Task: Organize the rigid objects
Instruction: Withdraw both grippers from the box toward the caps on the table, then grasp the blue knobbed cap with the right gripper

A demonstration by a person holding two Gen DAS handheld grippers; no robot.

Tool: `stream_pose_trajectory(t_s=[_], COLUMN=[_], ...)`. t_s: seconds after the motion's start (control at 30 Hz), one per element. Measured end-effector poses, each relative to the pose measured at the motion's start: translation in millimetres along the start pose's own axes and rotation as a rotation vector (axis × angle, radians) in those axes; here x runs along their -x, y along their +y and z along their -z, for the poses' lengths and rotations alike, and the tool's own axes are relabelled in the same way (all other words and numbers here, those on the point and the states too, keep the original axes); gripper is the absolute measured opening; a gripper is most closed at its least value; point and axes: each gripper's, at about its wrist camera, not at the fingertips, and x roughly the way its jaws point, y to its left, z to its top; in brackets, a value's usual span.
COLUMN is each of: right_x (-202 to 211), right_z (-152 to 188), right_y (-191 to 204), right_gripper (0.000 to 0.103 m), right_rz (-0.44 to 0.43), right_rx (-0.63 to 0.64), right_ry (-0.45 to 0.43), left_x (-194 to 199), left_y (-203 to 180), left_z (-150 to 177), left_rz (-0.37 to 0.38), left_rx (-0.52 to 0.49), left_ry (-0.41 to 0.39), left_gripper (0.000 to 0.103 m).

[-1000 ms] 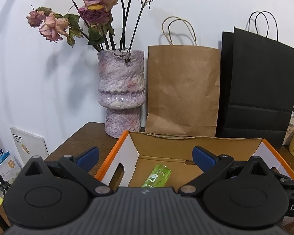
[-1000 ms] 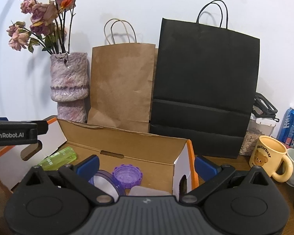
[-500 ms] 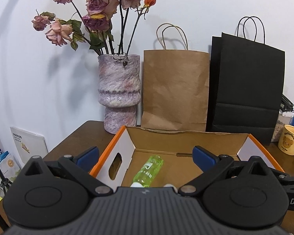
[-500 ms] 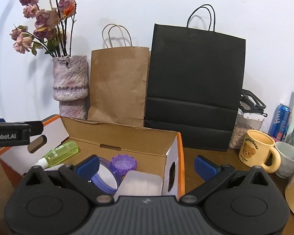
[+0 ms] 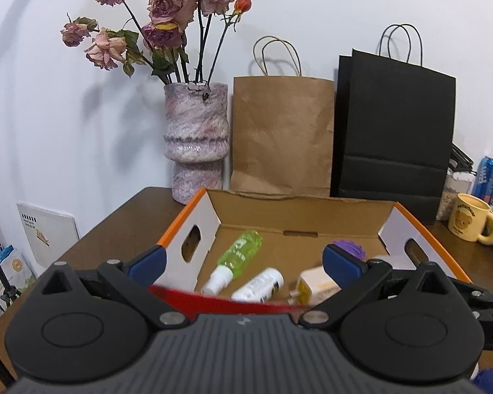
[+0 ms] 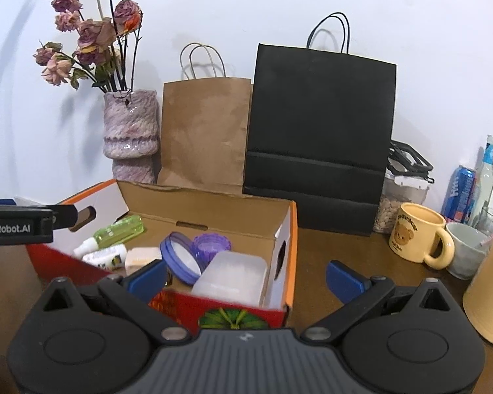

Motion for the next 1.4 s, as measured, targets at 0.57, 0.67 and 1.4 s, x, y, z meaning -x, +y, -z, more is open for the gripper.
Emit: stream_pose_trajectory(t_s=[0.57, 0.67, 1.4], right_x=[54, 61, 70], right_z=[47, 54, 89], right_y=[-19, -23, -39], right_gripper=[0.103, 0.103, 0.095], right_rz=[0.014, 0.014, -0.027], right_rx=[-0.036, -0.043, -0.023], right_ry=[0.039, 0.053, 0.199], left_x=[45, 51, 79], left_y=[-8, -8, -24], left_z=[42, 48, 78], left_rz=[0.023, 0.022, 0.036], left_rx=[-0.03, -0.03, -0.073], left_ry=[0.056, 0.067, 0.126], left_gripper=[0.103, 0.103, 0.103])
